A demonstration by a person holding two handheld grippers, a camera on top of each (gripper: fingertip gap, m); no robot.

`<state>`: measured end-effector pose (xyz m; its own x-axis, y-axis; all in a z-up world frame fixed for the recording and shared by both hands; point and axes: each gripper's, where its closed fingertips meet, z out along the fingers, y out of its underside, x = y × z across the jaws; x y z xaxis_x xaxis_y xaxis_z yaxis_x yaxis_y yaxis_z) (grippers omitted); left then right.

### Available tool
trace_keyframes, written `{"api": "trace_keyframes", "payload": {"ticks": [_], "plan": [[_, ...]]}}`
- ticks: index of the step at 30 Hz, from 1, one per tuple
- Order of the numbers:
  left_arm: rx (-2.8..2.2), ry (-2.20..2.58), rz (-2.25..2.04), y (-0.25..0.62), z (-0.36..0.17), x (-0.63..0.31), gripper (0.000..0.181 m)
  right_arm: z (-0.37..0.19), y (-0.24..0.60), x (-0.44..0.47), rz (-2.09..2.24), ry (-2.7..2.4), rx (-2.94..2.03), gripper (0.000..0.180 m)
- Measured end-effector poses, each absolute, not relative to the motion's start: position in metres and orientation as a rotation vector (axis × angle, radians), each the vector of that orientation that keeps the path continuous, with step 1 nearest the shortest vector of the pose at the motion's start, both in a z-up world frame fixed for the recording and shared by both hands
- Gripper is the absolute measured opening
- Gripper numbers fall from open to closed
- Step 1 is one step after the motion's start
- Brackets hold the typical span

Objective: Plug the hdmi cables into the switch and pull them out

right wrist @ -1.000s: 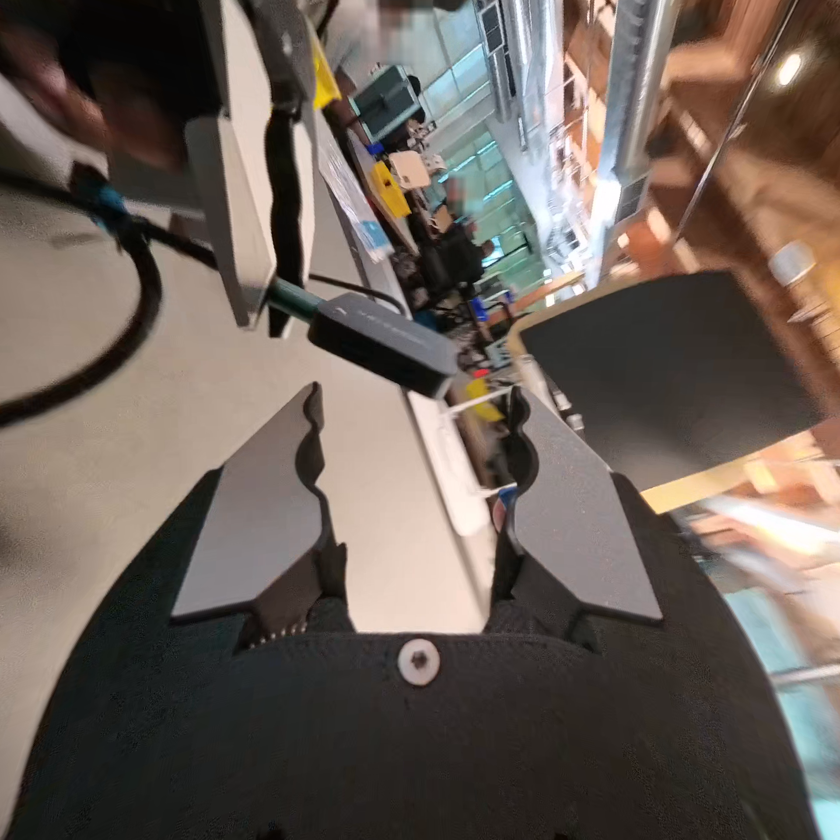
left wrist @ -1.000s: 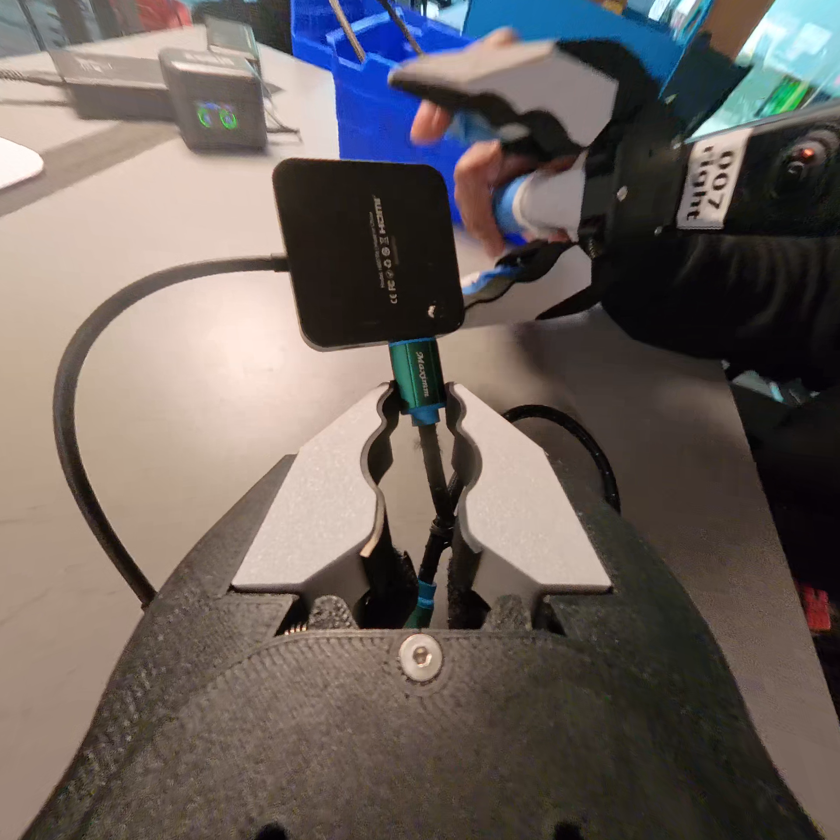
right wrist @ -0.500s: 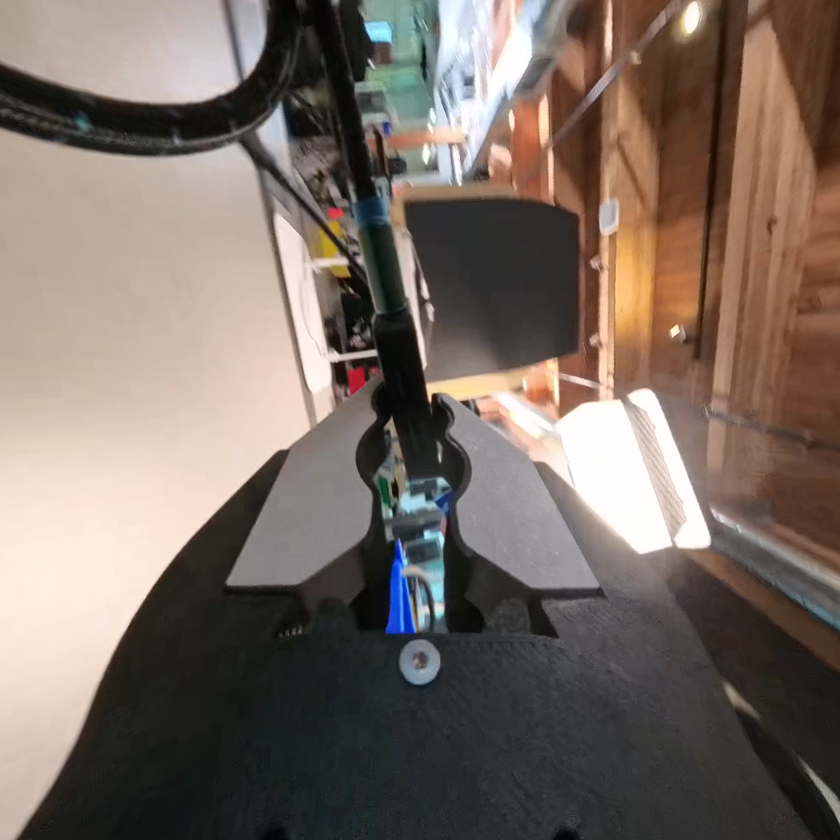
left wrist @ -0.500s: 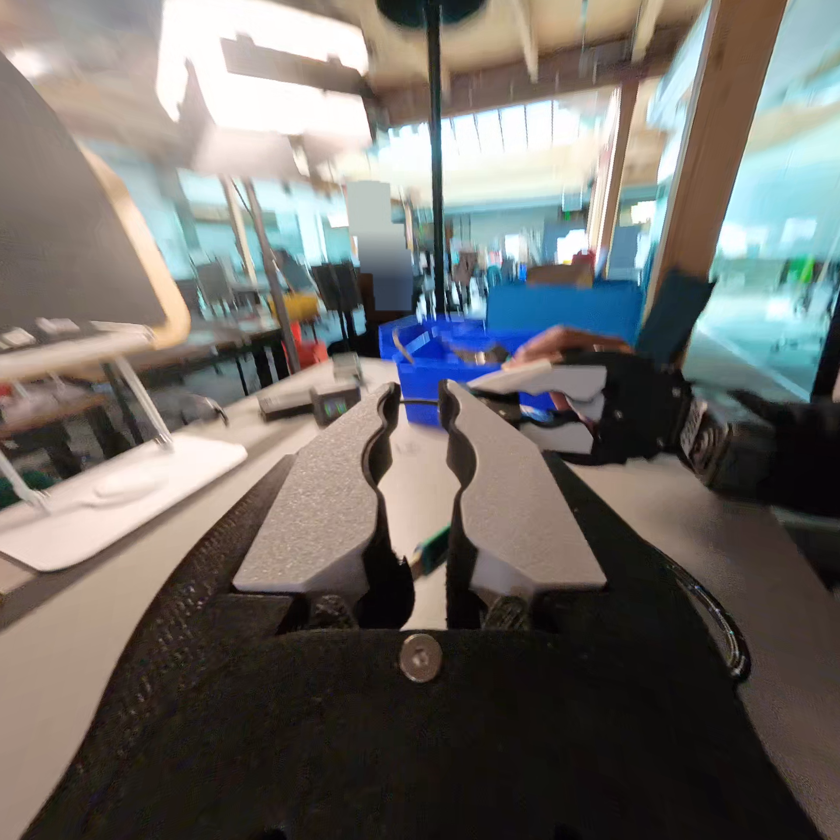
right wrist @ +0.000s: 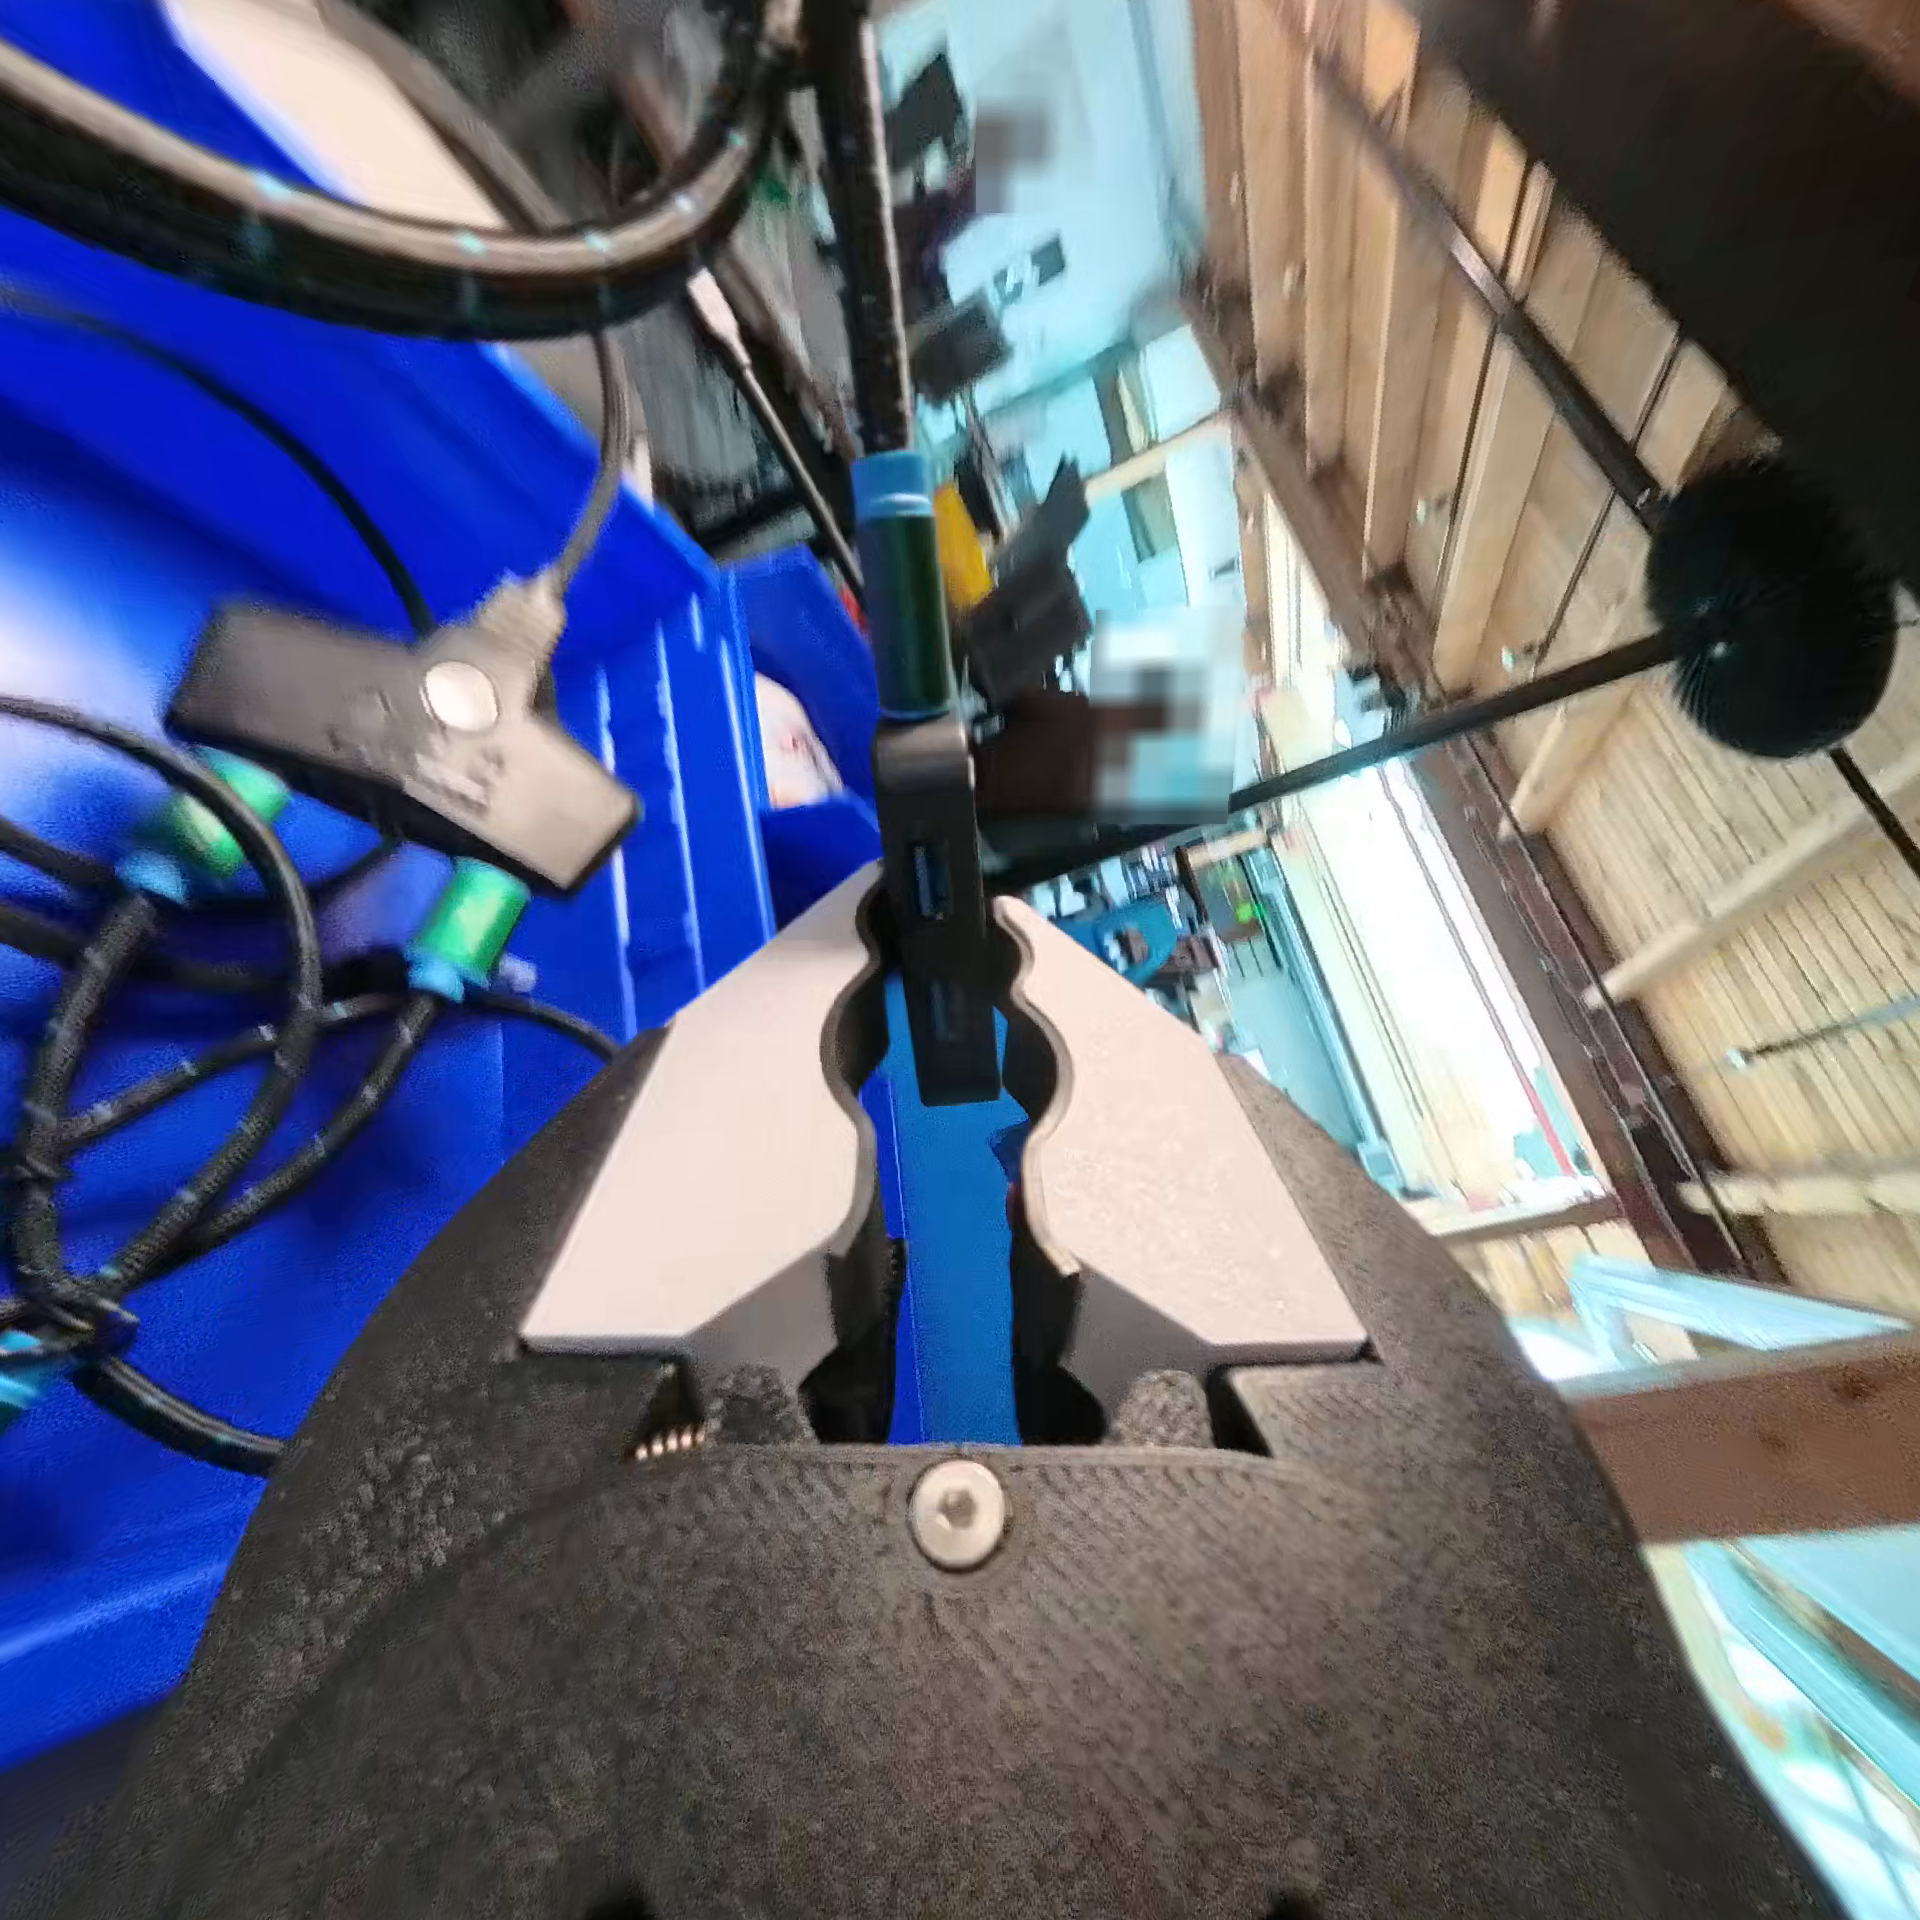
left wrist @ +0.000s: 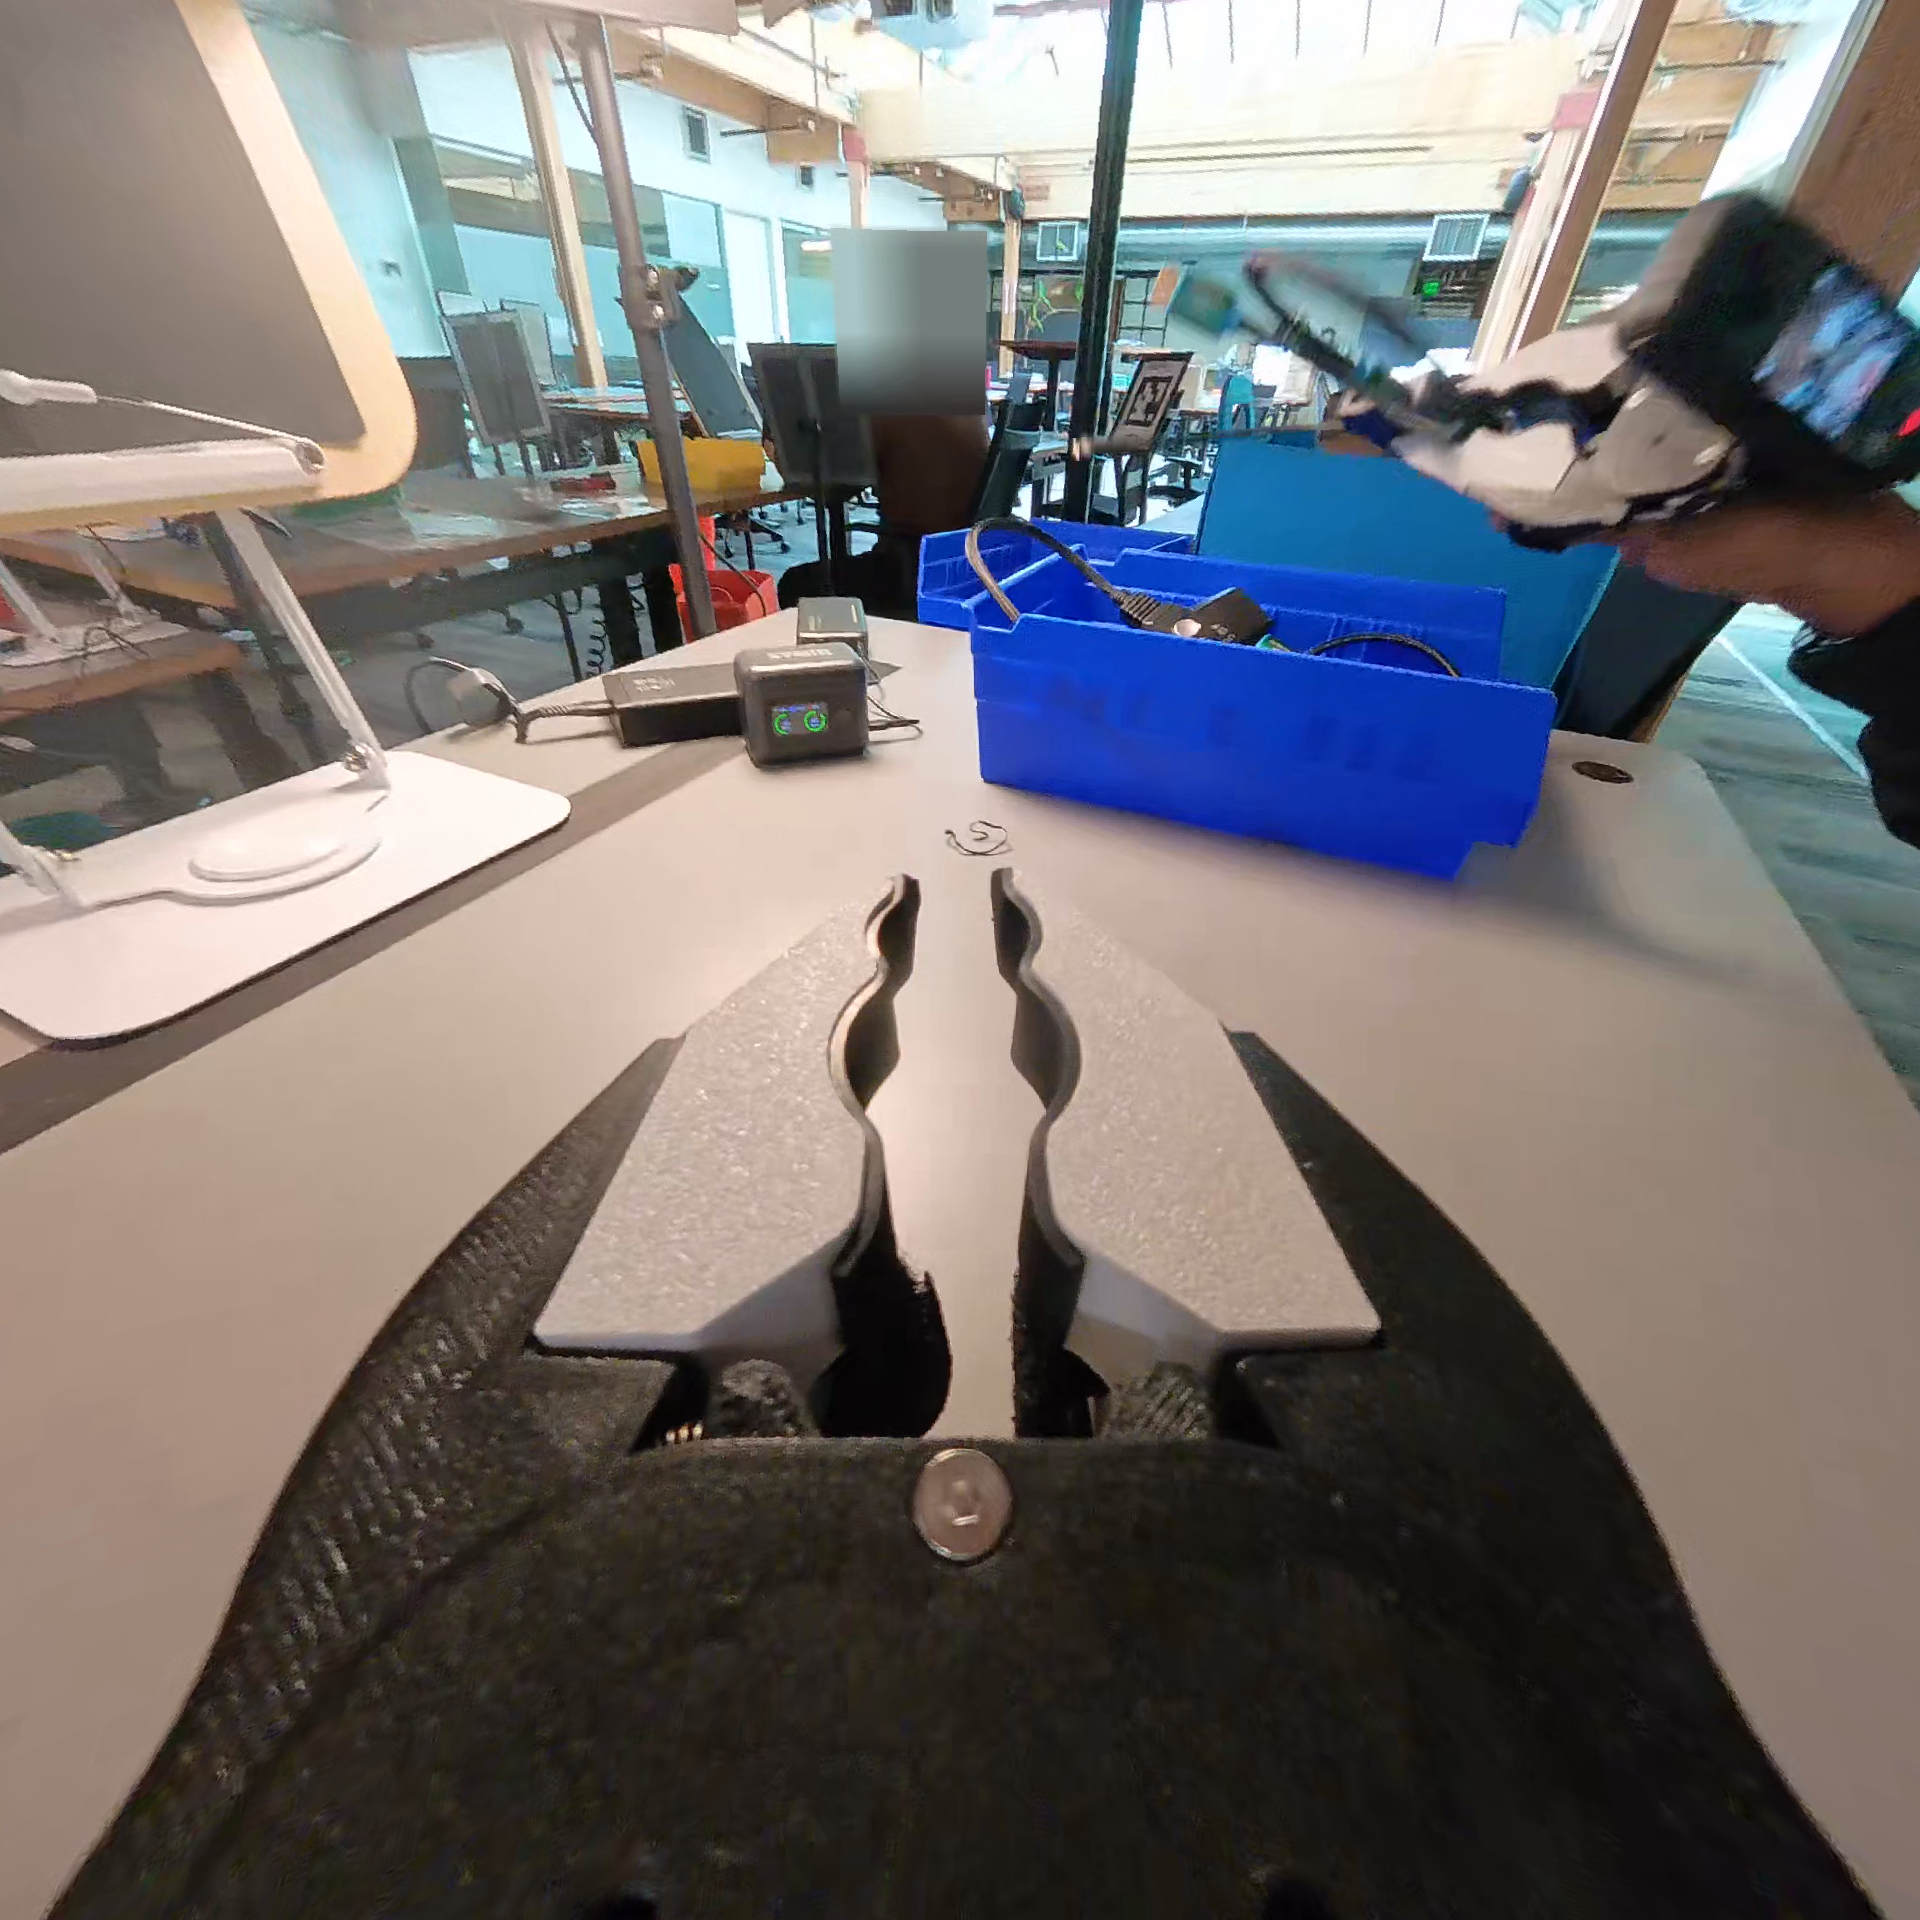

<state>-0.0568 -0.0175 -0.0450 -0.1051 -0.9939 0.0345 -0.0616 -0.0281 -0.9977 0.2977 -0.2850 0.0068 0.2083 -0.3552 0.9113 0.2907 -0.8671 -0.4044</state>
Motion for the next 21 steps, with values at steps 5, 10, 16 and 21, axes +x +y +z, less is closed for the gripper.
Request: {"api": "trace_keyframes", "payload": {"ticks": [5, 10, 16, 21], "plan": [[-1.241, 1.338, -1.282, -0.023, -0.053, -0.053, 0.014, -0.044, -0.301, 0.326, -1.840, 0.067, -2.219, 0.022], [-1.256, 1.348, -1.281, -0.023, -0.058, -0.052, 0.014, -0.081, -0.290, 0.311, -1.579, -0.143, -2.452, 0.042], [-1.280, 1.368, -1.282, -0.021, -0.063, -0.054, 0.014, -0.072, -0.301, 0.275, -0.955, 0.044, -2.426, 0.074], [-1.378, 1.376, -1.227, -0.012, -0.076, -0.051, 0.032, -0.055, -0.303, 0.214, -0.576, 0.185, -2.083, 0.073]]}}
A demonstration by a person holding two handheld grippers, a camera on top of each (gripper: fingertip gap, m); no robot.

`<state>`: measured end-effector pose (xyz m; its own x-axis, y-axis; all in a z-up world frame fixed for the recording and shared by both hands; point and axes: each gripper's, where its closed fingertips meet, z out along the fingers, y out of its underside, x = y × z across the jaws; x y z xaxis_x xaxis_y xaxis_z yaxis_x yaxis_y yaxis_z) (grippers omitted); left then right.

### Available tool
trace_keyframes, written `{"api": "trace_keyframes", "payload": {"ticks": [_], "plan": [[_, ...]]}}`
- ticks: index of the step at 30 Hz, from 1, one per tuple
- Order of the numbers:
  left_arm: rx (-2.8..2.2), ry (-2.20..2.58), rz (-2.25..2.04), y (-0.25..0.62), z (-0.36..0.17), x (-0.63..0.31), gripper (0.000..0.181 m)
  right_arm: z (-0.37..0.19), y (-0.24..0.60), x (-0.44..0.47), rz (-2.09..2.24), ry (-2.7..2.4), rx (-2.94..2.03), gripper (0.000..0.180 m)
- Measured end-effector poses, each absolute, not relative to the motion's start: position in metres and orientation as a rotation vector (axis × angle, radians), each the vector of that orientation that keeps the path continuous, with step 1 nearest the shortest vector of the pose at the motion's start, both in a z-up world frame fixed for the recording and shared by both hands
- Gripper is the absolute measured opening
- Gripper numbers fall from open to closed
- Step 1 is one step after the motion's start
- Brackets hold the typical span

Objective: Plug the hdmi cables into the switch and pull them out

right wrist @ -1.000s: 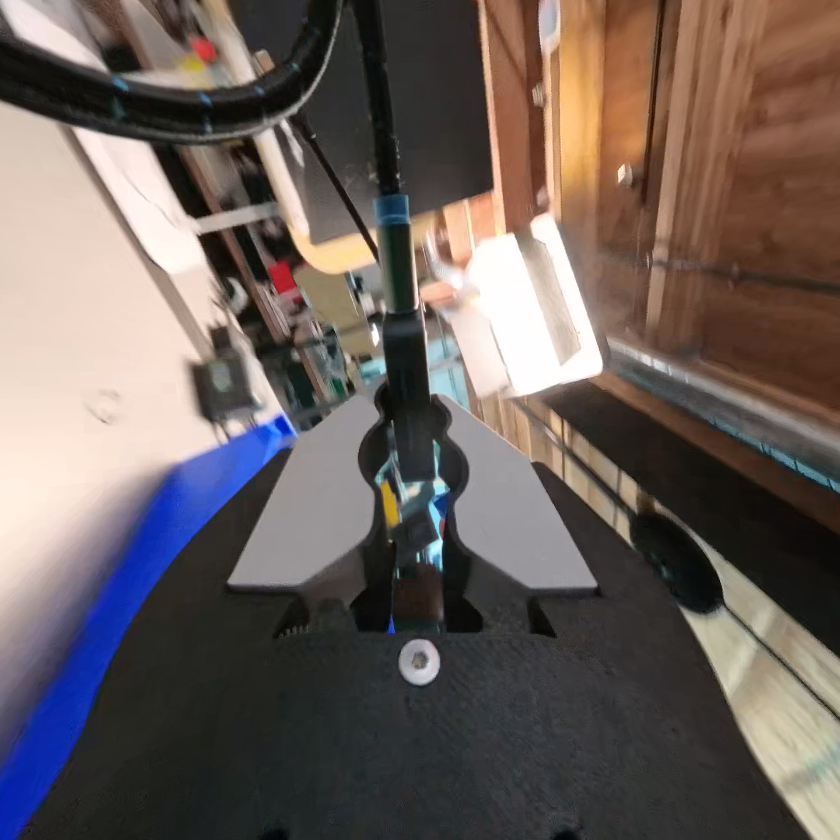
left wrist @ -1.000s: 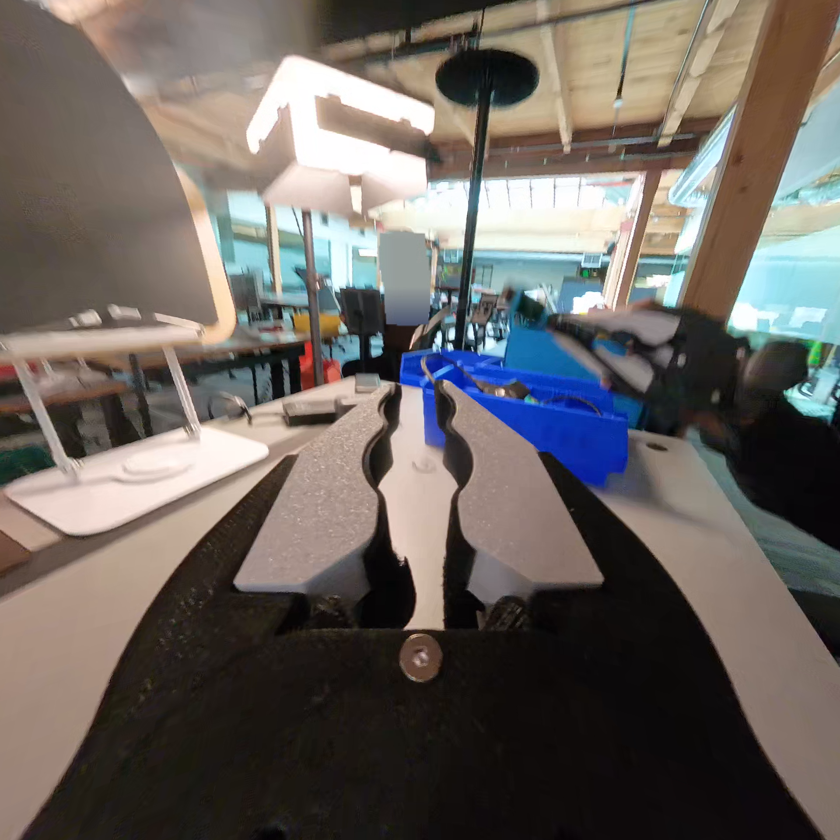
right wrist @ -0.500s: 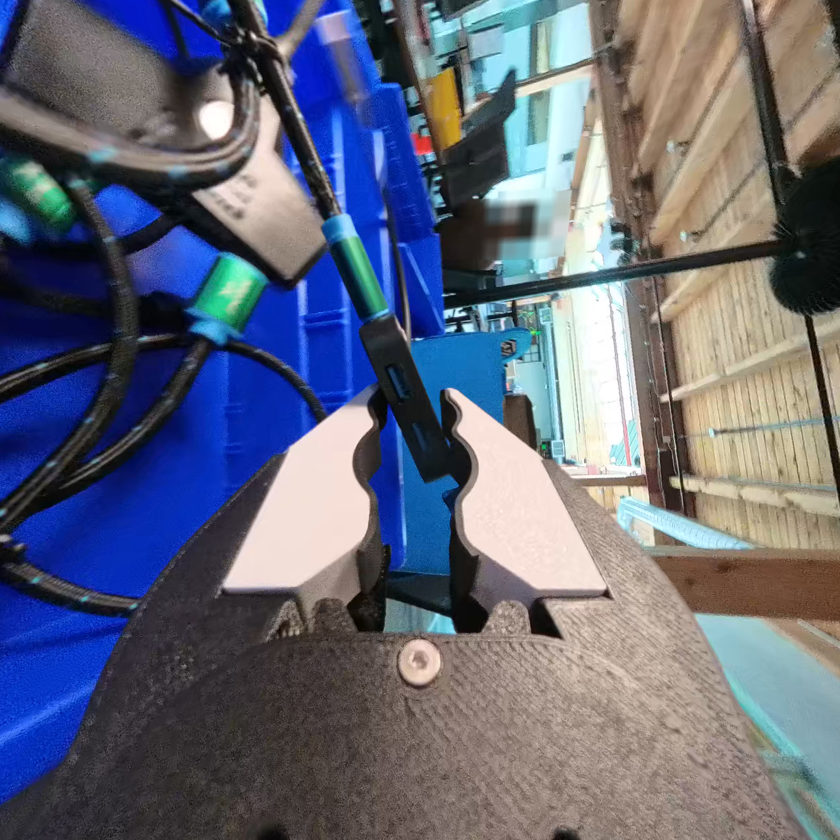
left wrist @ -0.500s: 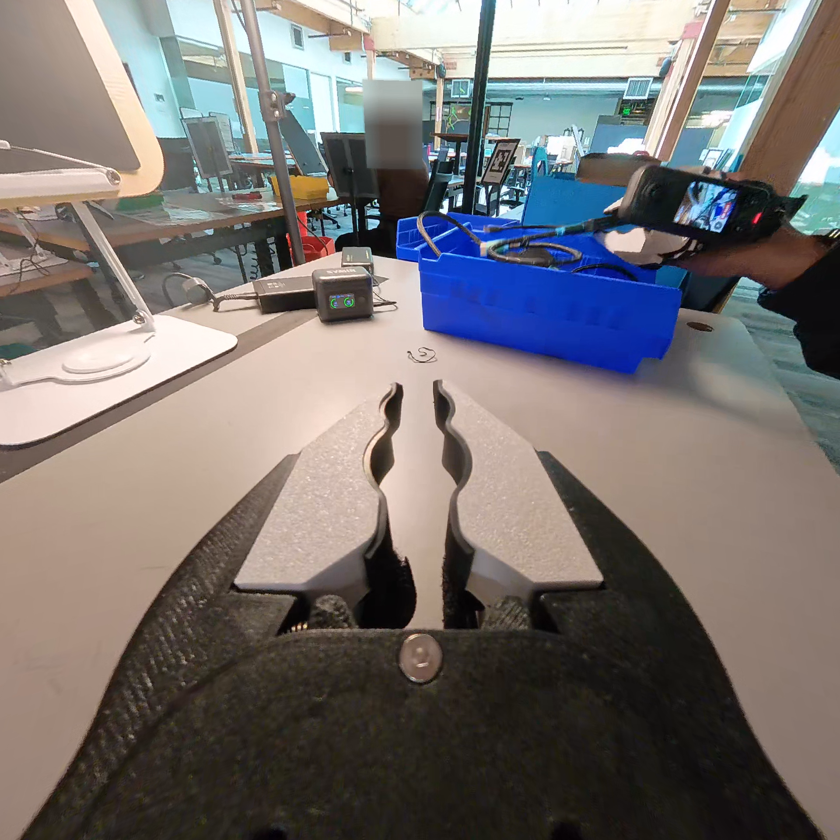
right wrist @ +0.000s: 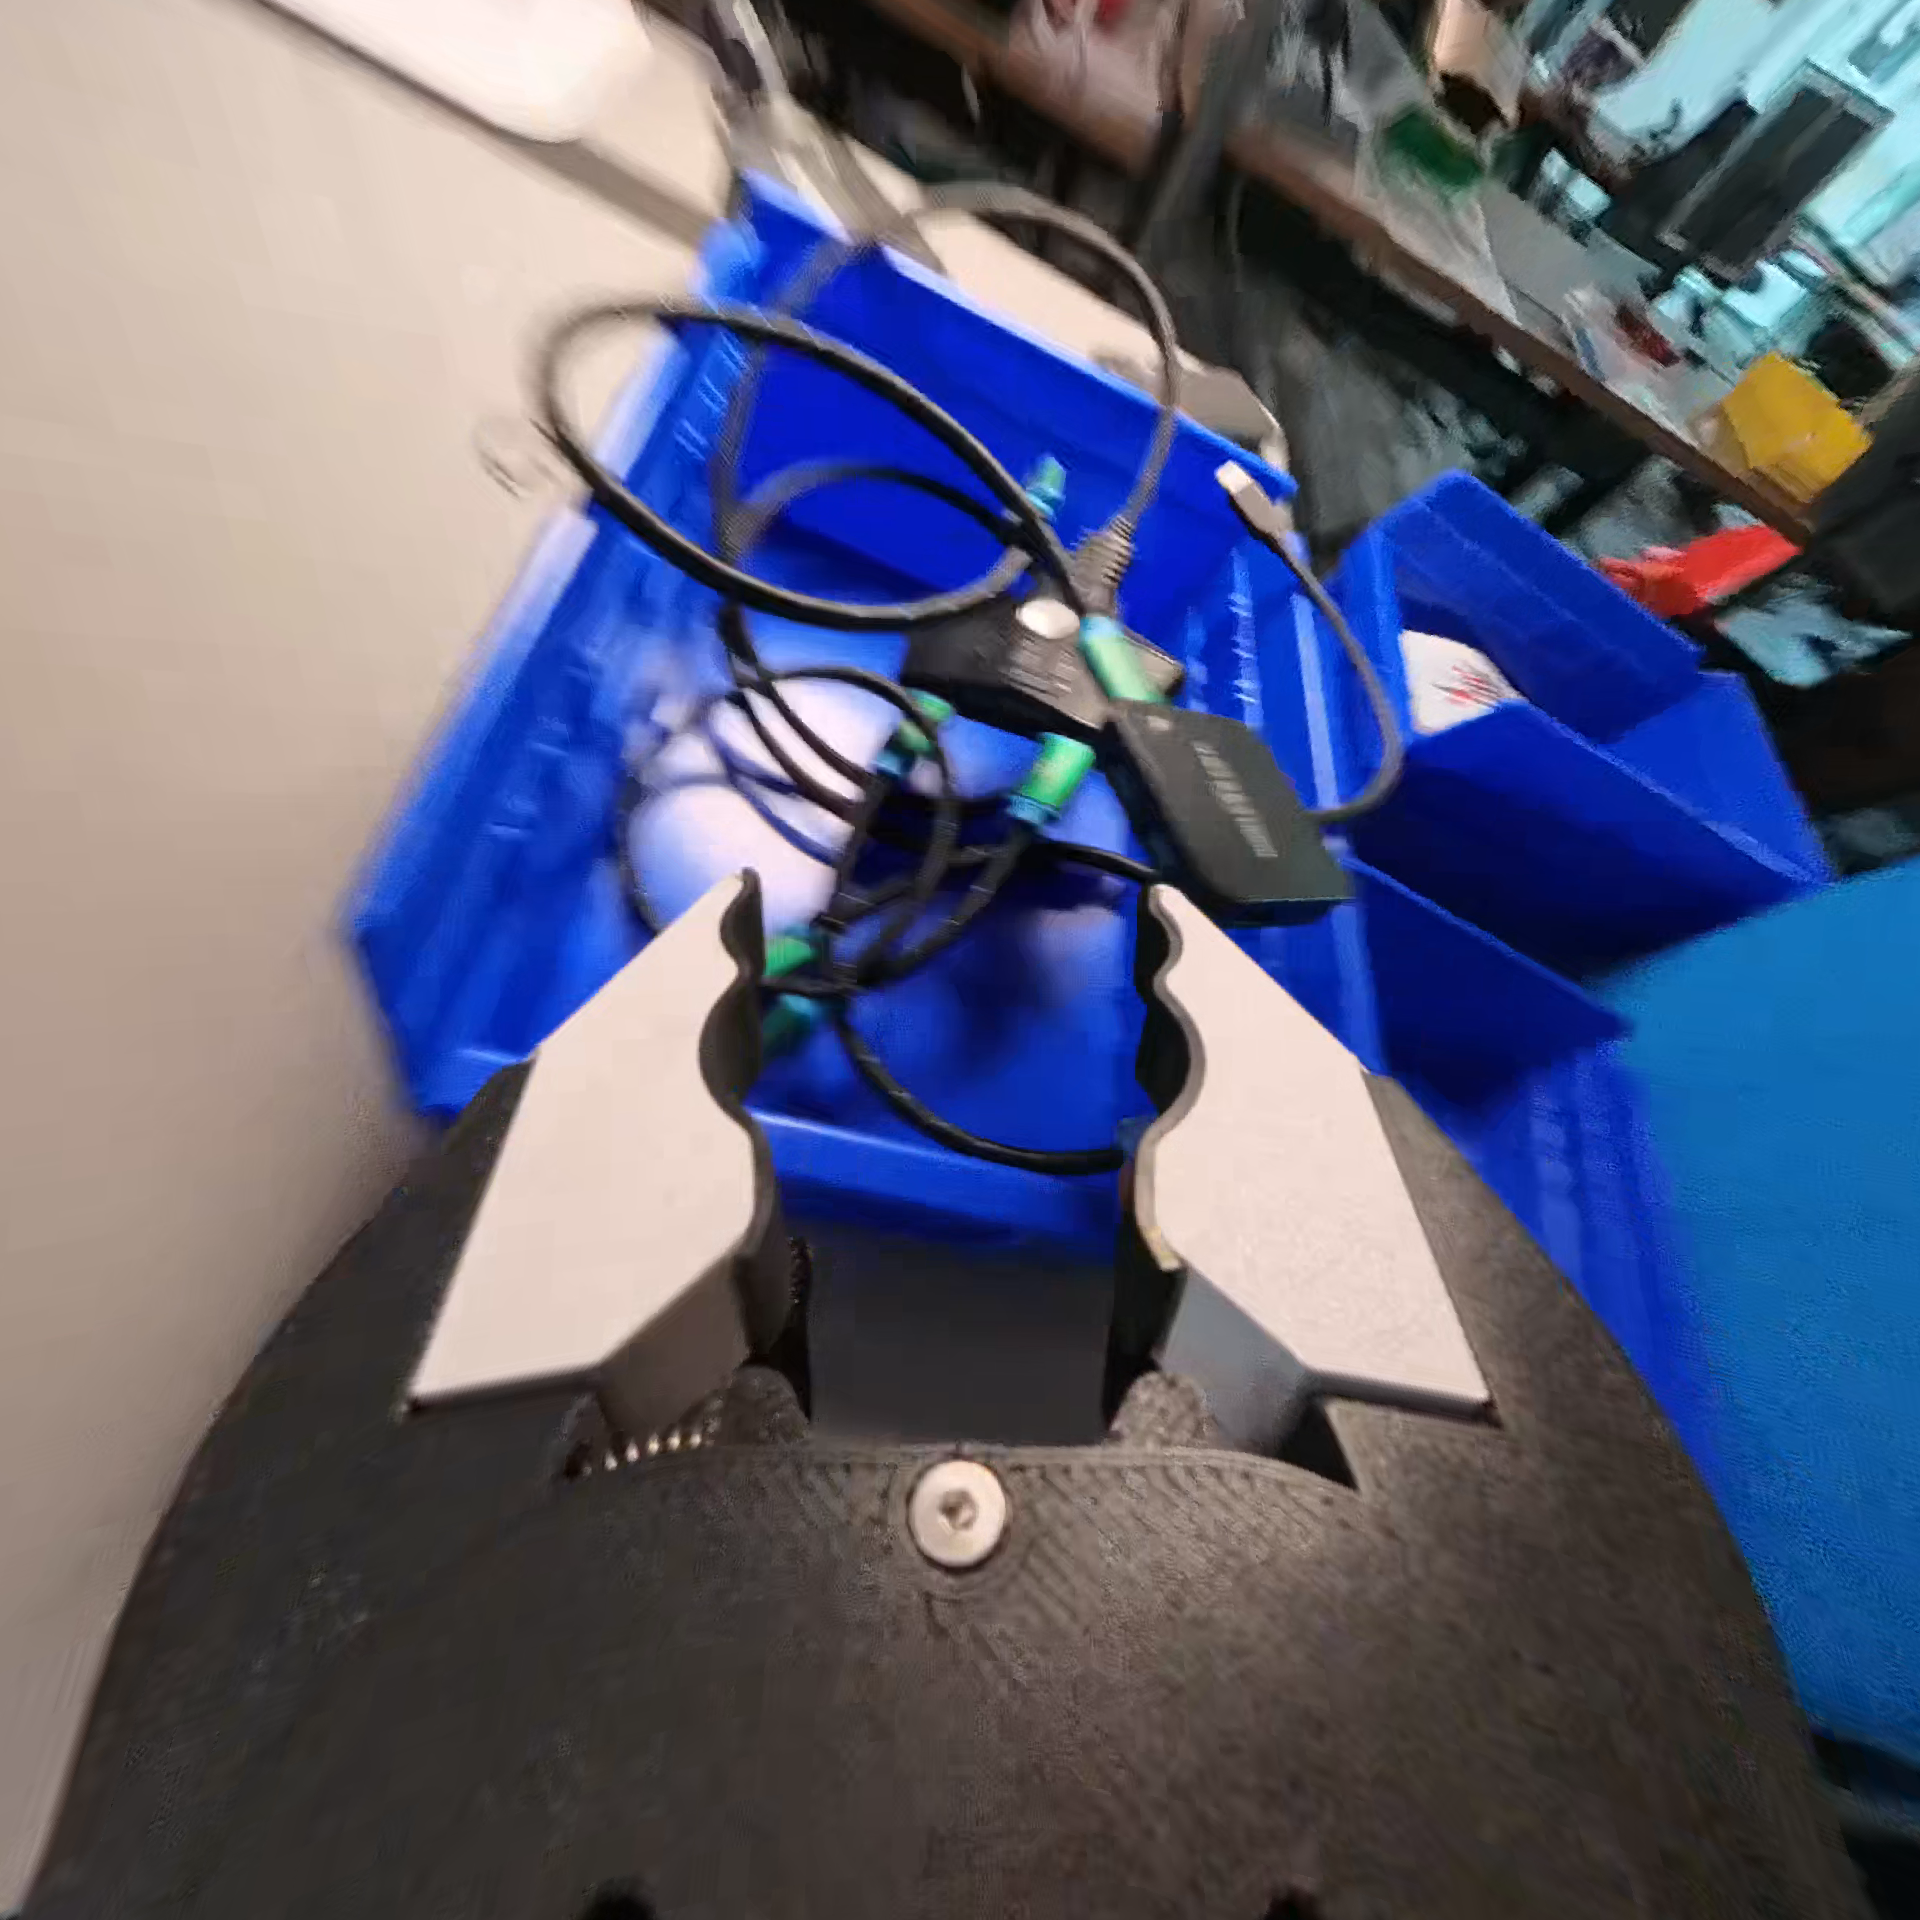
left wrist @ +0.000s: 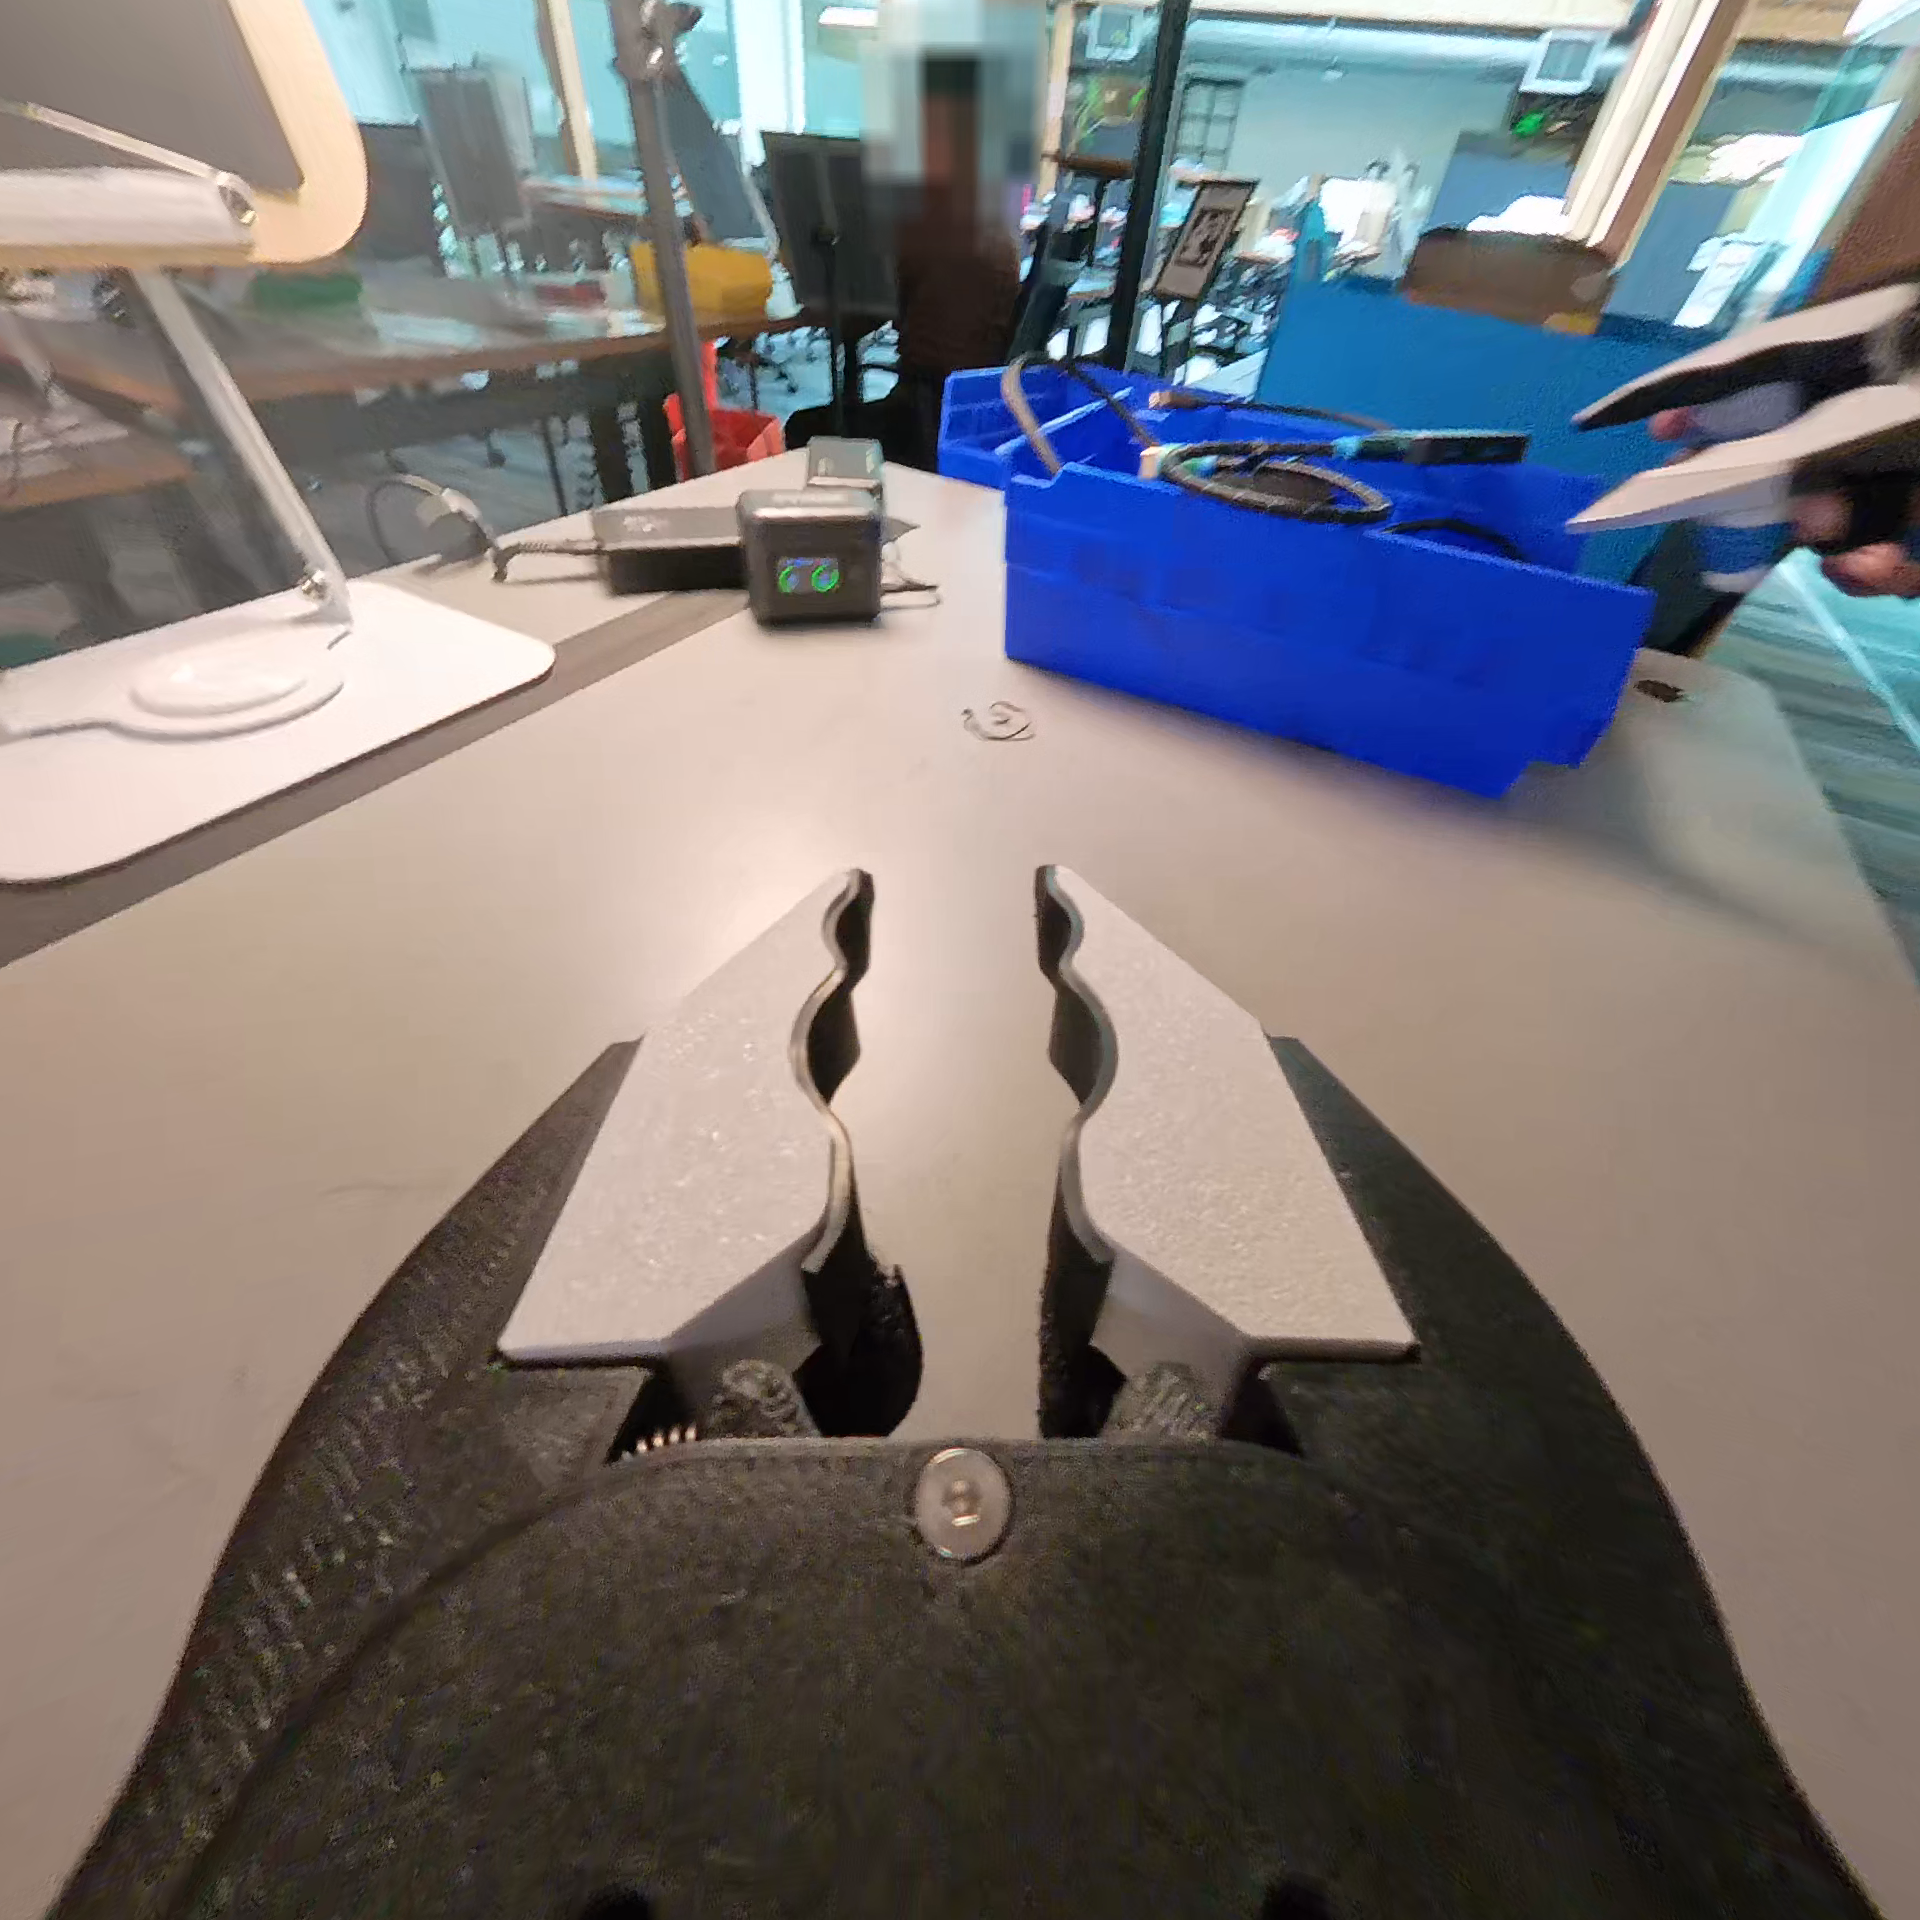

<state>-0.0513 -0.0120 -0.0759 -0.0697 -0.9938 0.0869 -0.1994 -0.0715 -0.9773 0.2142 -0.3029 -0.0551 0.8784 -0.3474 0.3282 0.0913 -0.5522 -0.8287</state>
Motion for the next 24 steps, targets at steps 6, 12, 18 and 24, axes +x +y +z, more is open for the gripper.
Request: {"api": "trace_keyframes", "payload": {"ticks": [6, 12, 18, 24], "plan": [[-1.545, 1.275, -0.920, 0.020, -0.099, -0.060, 0.070, -0.078, -0.285, 0.150, -0.282, 0.273, -1.857, 0.078], [-1.736, 1.010, -0.592, 0.026, -0.112, -0.138, 0.092, -0.093, -0.267, 0.161, -0.455, 0.283, -1.901, 0.073], [-1.692, 0.597, -0.161, 0.023, -0.086, -0.291, 0.094, -0.104, -0.250, 0.174, -0.569, 0.239, -1.997, 0.053], [-1.814, 0.421, -0.026, 0.054, -0.077, -0.378, 0.093, -0.107, -0.249, 0.171, -0.628, 0.241, -1.985, 0.005]]}}
